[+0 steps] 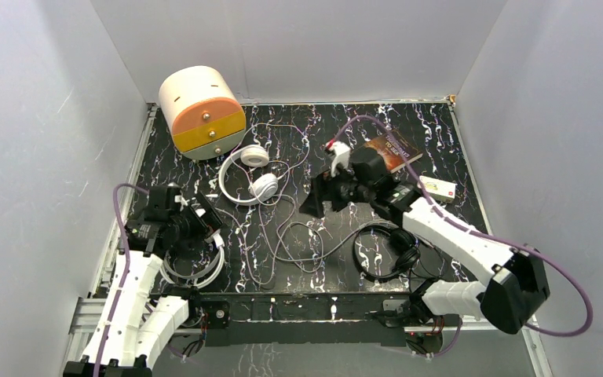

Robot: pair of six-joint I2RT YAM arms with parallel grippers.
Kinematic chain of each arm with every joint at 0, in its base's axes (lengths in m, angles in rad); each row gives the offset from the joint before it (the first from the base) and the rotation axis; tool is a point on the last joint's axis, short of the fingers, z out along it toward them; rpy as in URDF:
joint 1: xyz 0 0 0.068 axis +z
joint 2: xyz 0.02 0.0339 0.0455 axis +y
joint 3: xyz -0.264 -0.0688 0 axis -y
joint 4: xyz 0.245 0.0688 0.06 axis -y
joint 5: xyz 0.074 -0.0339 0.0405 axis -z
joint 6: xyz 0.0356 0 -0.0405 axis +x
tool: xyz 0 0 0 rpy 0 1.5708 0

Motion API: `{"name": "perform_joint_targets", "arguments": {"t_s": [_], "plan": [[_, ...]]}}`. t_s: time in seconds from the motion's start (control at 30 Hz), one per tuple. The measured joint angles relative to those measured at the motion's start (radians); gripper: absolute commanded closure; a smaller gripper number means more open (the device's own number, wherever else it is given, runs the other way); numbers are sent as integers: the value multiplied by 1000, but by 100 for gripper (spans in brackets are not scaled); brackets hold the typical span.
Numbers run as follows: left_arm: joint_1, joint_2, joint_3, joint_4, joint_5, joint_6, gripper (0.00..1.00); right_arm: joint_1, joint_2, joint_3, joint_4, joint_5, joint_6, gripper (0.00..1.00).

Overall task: Wrap the headphones
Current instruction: Pick up the headphones from the center of the board.

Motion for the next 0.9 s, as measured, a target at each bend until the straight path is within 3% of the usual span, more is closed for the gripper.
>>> {"name": "perform_joint_targets", "arguments": {"t_s": [0.23,0.6,0.77,0.9], "plan": [[2,39,-128,21,-121,-137,2,200,137,0,91,-21,11,1],[2,285,-127,180,-277,-164,2,215,148,-15,166,-16,35,1],[2,365,-130,272,-299,-134,18,215,126,-32,169,6,35,1],[2,395,-145,350,-278,-85,38,215,121,-34,168,28,35,1]]}}
